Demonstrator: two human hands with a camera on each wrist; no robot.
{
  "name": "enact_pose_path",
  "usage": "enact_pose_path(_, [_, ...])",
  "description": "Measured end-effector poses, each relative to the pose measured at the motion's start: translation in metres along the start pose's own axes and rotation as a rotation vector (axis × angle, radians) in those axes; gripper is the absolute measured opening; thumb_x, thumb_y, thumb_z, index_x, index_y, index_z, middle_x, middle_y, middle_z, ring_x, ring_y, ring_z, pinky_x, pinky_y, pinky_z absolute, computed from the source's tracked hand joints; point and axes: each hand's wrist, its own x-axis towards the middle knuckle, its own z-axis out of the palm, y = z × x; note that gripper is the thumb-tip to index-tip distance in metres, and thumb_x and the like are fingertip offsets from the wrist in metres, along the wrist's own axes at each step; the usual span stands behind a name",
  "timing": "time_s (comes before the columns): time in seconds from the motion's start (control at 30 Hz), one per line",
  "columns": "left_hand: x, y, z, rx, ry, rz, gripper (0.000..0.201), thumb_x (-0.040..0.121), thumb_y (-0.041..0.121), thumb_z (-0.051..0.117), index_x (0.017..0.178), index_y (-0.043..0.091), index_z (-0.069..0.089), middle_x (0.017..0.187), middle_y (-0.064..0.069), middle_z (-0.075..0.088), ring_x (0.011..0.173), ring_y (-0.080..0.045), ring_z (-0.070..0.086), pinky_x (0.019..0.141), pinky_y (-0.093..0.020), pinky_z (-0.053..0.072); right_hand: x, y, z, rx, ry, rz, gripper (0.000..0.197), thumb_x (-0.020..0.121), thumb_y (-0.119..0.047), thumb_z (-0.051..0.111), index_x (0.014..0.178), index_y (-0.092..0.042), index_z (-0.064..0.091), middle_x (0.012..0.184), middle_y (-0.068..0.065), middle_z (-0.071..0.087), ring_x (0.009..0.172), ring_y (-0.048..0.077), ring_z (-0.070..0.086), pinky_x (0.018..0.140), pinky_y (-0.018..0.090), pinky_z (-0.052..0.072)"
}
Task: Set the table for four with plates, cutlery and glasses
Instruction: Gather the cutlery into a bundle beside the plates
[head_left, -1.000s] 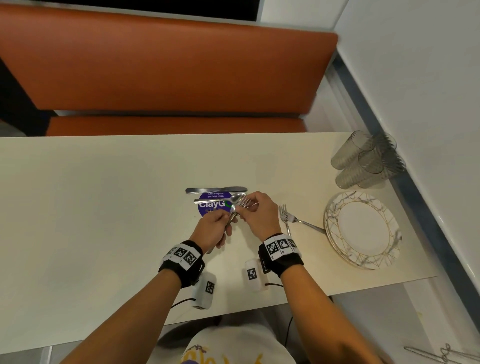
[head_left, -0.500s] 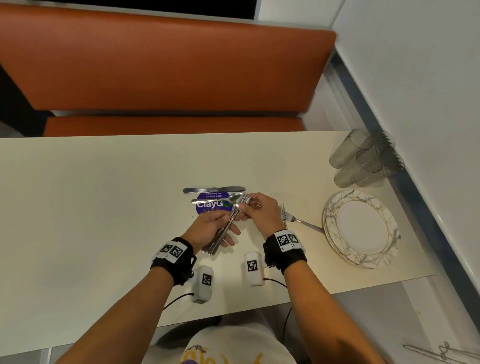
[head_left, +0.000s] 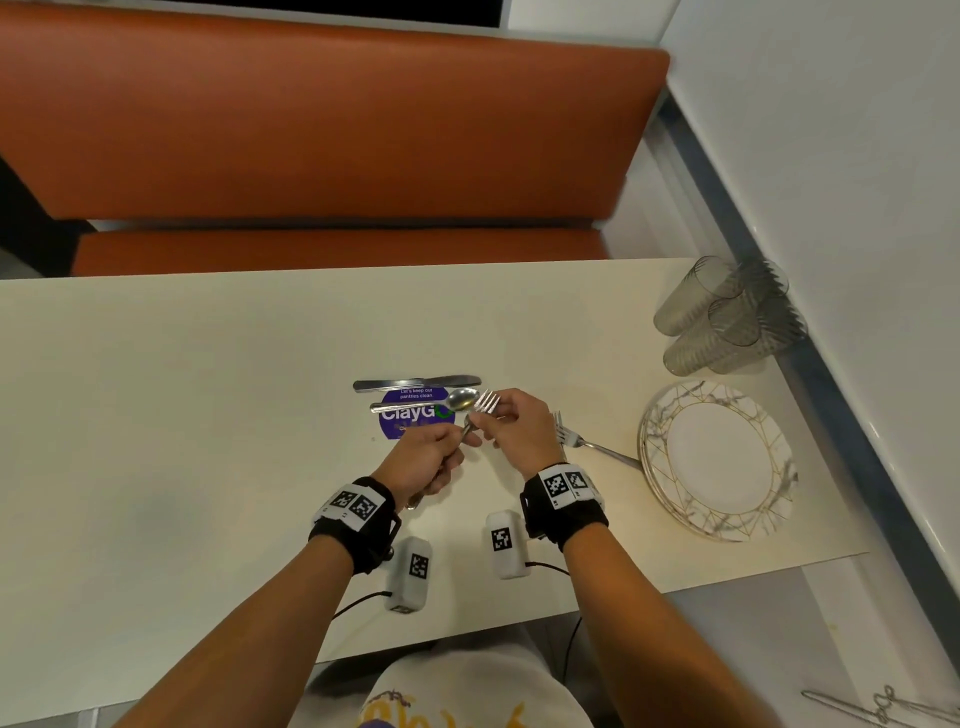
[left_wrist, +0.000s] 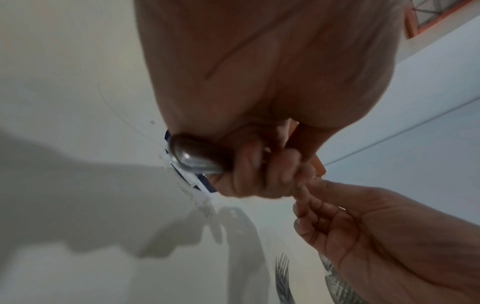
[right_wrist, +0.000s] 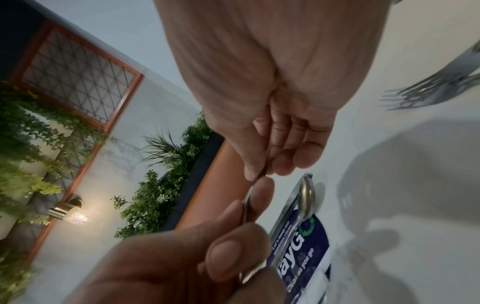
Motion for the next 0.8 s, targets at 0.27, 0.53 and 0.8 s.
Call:
enact_pose_path(0.27, [0.024,0.002,0.012,0.095,0.096,-0.025,0.033,0.112,0.020,0.037,0.108,0.005,0.066,0.067,0.002,0.045,0.044,-0.004,0.031,0.039,-0.017,0.025,0.009,0.029,-0.054,-0.059,0.201,0.100,0.017,0.092,-0.004,0.062,0.098,-0.014,0.075,0.090,0.002,0.074,0.082,0.018,0.068,0.074,0.023,0.054])
enact_pose_path(0.53, [0.042,0.006,0.031,0.074,0.120,-0.060,0.031,0.111,0.019,0.039,0.108,0.004,0.066,0.068,0.001,0.047,0.045,-0.005,0.033,0.040,-0.018,0.027,0.025,0.085,-0.105,-0.803,0.078,0.126,0.042,0.079,0.009,0.061,0.116,-0.010,0.065,0.122,0.010,0.053,0.113,0.029,0.051,0.086,0.029,0.044])
enact_pose_path(0.8, [0.054,0.009,0.041,0.047,0.108,-0.046,0.030,0.111,0.018,0.036,0.101,0.008,0.062,0.071,-0.002,0.051,0.050,-0.010,0.043,0.044,-0.022,0.036,0.035,0.092,-0.112,-0.818,-0.044,0.082,0.023,0.084,0.006,0.062,0.097,-0.011,0.065,0.106,0.010,0.061,0.105,0.028,0.056,0.083,0.034,0.049])
